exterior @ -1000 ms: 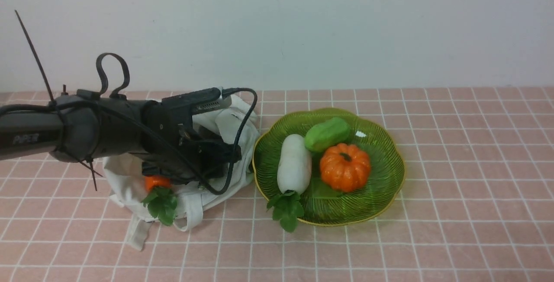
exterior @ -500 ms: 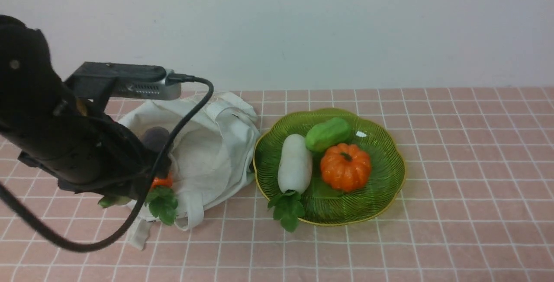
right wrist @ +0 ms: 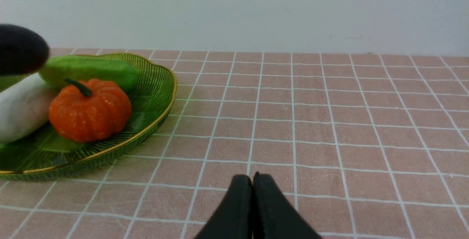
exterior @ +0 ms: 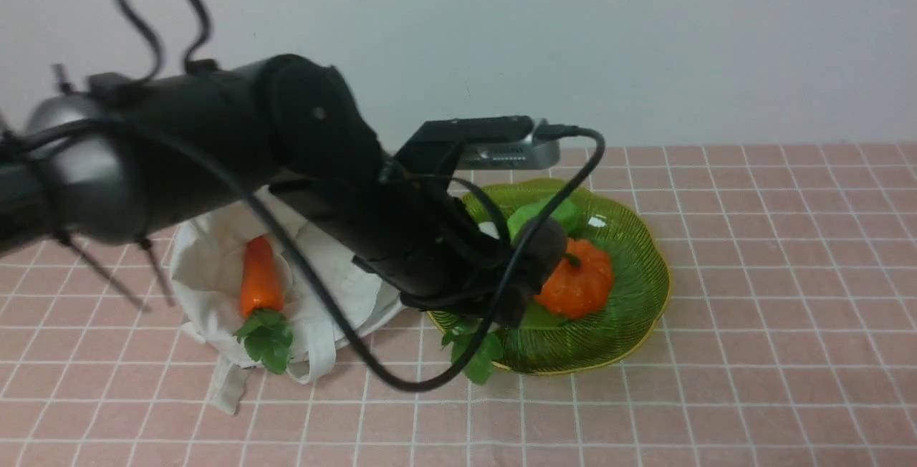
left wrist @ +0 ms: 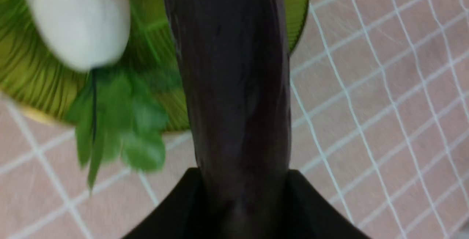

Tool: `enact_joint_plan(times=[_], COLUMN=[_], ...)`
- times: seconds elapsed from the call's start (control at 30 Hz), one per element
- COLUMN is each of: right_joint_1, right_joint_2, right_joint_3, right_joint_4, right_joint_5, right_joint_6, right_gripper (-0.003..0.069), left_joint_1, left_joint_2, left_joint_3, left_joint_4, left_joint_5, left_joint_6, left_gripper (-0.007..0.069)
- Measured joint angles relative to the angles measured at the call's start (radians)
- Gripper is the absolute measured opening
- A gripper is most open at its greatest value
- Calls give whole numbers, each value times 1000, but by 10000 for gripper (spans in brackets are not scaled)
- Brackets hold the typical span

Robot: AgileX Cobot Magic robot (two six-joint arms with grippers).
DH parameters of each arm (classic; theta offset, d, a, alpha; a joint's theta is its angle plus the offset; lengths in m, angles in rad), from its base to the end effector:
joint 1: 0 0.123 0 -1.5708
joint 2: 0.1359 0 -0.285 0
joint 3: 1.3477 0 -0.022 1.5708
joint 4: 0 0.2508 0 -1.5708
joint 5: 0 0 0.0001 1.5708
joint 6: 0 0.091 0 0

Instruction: Take vegetables from bag on pink coffee tablecloth place on plate.

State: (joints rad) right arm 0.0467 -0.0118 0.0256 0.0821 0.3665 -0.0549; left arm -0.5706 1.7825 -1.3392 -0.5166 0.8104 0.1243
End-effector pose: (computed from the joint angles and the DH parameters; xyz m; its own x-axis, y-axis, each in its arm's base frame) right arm 0.0526 0.0051 0.1723 -0.2891 0.0083 -0.9573 -0.0685 0.9972 0.0293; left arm 0.3009 -0.2319 0.2485 -0.8838 0.2939 -0.3641 0.4377 0.7944 -0.4211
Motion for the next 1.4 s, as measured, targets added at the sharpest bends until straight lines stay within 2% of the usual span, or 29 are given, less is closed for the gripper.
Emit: enact_joint_plan(times=[0.27,0.4,0.43,0.53,0.67,0.77,0.83,0.97,1.07,1.13,1.2,1.3,1.33,1.37,1.4], right_joint_1=[0,0,0,0,0,0,0,0,0,0,0,0,0,0,0], right_joint_2=[0,0,0,0,0,0,0,0,0,0,0,0,0,0,0], right_joint_3=[0,0,0,0,0,0,0,0,0,0,0,0,0,0,0], right_joint_4=[0,0,0,0,0,0,0,0,0,0,0,0,0,0,0], right_joint_5=[0,0,0,0,0,0,0,0,0,0,0,0,0,0,0], right_joint_6=[0,0,0,0,0,0,0,0,0,0,0,0,0,0,0], right_gripper=[-15,-15,-15,-15,-15,-15,-15,-15,-15,-15,-15,-15,-15,-15,-15], left_joint_1=[0,0,0,0,2,3,3,3,3,3,3,3,3,3,3], left_joint_2=[169,195,196,196,172,104,32,-207,-378,-467,-646,-867,-867,-991,-1043], left_joint_3=[-141,-146,-146,-146,-150,-166,-185,-218,-196,-150,-4,261,261,442,522], left_joint_4=[-4,0,14,36,98,166,241,396,465,478,476,464,464,462,461], left_joint_5=[39,51,50,42,65,110,147,294,390,408,399,238,238,89,17], left_joint_6=[56,62,62,63,40,-15,-48,-89,-92,-93,-100,-124,-124,-136,-140], left_gripper=[237,325,386,481,539,483,410,139,25,6,-5,-5,-5,-5,-5])
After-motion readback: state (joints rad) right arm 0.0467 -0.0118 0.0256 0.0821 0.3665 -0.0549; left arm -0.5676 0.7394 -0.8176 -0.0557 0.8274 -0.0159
